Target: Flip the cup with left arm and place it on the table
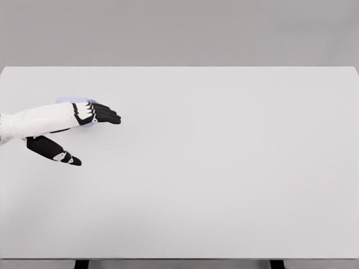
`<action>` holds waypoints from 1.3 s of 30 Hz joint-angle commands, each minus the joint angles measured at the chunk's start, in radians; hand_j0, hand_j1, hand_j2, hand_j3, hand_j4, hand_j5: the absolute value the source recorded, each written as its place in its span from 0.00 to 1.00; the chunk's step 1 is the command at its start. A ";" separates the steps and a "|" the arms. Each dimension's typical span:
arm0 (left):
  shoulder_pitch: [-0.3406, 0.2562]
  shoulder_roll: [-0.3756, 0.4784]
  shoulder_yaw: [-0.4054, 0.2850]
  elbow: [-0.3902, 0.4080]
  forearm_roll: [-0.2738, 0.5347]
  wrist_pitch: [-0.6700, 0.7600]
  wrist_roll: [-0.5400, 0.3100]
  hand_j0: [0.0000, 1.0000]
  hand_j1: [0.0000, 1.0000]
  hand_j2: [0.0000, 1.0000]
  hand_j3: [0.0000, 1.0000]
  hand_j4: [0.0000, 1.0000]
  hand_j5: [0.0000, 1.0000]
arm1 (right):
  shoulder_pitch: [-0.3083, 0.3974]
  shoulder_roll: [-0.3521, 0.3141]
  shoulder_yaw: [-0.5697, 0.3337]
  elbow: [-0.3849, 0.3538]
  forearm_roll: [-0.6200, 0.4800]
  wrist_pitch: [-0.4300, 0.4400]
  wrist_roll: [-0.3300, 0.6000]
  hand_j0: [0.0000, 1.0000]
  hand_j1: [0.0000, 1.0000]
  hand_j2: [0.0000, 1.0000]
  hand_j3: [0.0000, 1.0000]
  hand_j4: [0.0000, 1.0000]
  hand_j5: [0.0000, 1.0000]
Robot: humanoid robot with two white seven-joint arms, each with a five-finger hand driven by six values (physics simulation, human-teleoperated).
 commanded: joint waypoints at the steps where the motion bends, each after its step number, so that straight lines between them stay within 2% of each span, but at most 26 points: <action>1: 0.000 -0.001 -0.016 -0.013 0.001 0.003 0.000 1.00 1.00 1.00 1.00 1.00 1.00 | 0.000 0.000 0.003 0.000 0.001 0.000 0.001 1.00 1.00 1.00 1.00 1.00 1.00; 2: -0.006 -0.001 -0.015 0.001 0.000 0.003 0.000 1.00 1.00 1.00 1.00 1.00 1.00 | 0.000 0.000 0.001 0.002 0.000 0.000 0.000 1.00 1.00 1.00 1.00 1.00 1.00; 3: -0.063 -0.010 -0.019 0.053 -0.002 0.003 0.000 1.00 1.00 1.00 1.00 1.00 1.00 | 0.000 0.000 0.001 0.000 0.000 0.000 0.000 1.00 1.00 1.00 1.00 1.00 1.00; 5: -0.143 -0.027 -0.027 0.212 0.008 0.003 0.000 1.00 1.00 1.00 1.00 1.00 1.00 | 0.000 0.000 0.001 0.000 0.000 0.000 0.000 1.00 1.00 1.00 1.00 1.00 1.00; 6: -0.150 -0.053 -0.048 0.259 0.006 0.003 0.000 1.00 1.00 1.00 1.00 1.00 1.00 | 0.000 0.000 0.001 0.000 0.000 0.000 0.000 1.00 1.00 1.00 1.00 1.00 1.00; 8: -0.207 -0.107 -0.194 0.308 0.006 0.003 0.000 1.00 1.00 1.00 1.00 1.00 1.00 | 0.000 0.000 0.001 0.000 0.000 0.000 0.000 1.00 1.00 1.00 1.00 1.00 1.00; 9: -0.213 -0.102 -0.197 0.338 0.008 0.003 0.000 1.00 1.00 1.00 1.00 1.00 1.00 | 0.000 0.000 0.001 0.000 0.000 0.000 0.000 1.00 1.00 1.00 1.00 1.00 1.00; 12: -0.213 -0.093 -0.202 0.352 0.003 0.003 0.000 1.00 1.00 1.00 1.00 1.00 1.00 | 0.000 0.000 0.001 0.000 0.000 0.000 0.000 1.00 1.00 1.00 1.00 1.00 1.00; 15: -0.271 -0.090 -0.191 0.389 -0.009 0.096 0.000 1.00 1.00 1.00 1.00 1.00 1.00 | 0.000 0.000 0.001 0.000 0.000 0.000 0.000 1.00 1.00 1.00 1.00 1.00 1.00; 16: -0.276 -0.098 -0.195 0.441 -0.008 0.117 0.000 1.00 1.00 1.00 1.00 1.00 1.00 | 0.000 0.000 0.001 0.000 0.000 0.000 0.000 1.00 1.00 1.00 1.00 1.00 1.00; 18: -0.276 -0.096 -0.203 0.452 -0.023 0.258 0.000 1.00 1.00 1.00 1.00 1.00 1.00 | 0.000 0.000 0.001 0.000 0.000 0.000 0.000 1.00 1.00 1.00 1.00 1.00 1.00; 19: -0.278 -0.099 -0.202 0.453 -0.077 0.263 0.000 1.00 1.00 1.00 1.00 1.00 1.00 | 0.000 0.000 0.001 0.000 0.000 0.000 0.000 1.00 1.00 1.00 1.00 1.00 1.00; 23: -0.291 -0.158 -0.214 0.486 -0.129 0.277 0.000 1.00 1.00 1.00 1.00 1.00 1.00 | 0.000 0.000 0.001 0.000 0.000 0.000 0.000 1.00 1.00 1.00 1.00 1.00 1.00; 25: -0.347 -0.173 -0.283 0.533 -0.134 0.277 0.000 1.00 1.00 1.00 1.00 1.00 1.00 | 0.000 0.000 0.001 0.000 0.000 0.000 0.000 1.00 1.00 1.00 1.00 1.00 1.00; 27: -0.357 -0.182 -0.291 0.565 -0.193 0.277 0.000 1.00 1.00 1.00 1.00 1.00 1.00 | 0.000 0.000 0.001 0.000 0.000 0.000 0.000 1.00 1.00 1.00 1.00 1.00 1.00; 37: -0.380 -0.205 -0.314 0.575 -0.220 0.297 0.000 1.00 1.00 1.00 1.00 1.00 1.00 | 0.000 0.000 0.001 0.000 0.000 0.000 0.000 1.00 1.00 1.00 1.00 1.00 1.00; 39: -0.391 -0.221 -0.314 0.614 -0.226 0.297 0.000 1.00 1.00 1.00 1.00 1.00 1.00 | 0.000 0.000 0.001 0.000 0.000 0.000 0.000 1.00 1.00 1.00 1.00 1.00 1.00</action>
